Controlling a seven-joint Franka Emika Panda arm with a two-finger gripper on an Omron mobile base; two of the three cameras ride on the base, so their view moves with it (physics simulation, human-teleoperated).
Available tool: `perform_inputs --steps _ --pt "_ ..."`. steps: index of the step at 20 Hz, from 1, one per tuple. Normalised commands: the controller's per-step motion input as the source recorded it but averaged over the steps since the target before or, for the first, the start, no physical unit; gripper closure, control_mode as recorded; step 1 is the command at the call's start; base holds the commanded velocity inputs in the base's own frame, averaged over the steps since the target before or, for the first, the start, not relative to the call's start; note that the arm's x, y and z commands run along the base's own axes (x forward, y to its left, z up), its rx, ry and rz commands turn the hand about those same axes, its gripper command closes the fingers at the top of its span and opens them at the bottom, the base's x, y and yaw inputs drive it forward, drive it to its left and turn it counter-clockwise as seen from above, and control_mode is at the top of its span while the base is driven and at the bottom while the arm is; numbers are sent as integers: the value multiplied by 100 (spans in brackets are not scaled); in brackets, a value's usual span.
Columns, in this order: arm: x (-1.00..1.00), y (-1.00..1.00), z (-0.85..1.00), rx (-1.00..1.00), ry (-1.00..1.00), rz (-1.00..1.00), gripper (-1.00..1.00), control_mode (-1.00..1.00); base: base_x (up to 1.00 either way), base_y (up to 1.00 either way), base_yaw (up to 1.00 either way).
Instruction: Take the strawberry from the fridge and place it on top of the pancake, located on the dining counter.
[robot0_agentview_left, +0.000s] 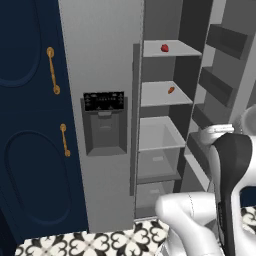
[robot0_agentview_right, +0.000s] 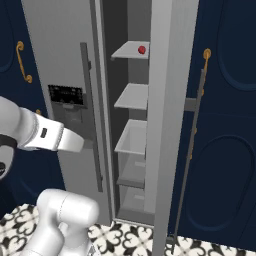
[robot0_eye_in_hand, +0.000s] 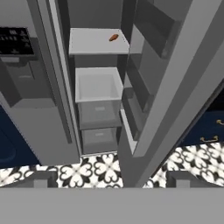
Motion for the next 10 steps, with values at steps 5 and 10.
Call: perform_inputs --steps 5,10 --pt "-9 2 0 0 0 0 -100 100 24 0 0" --pt "0 0 0 0 0 0 -100 100 94 0 0"
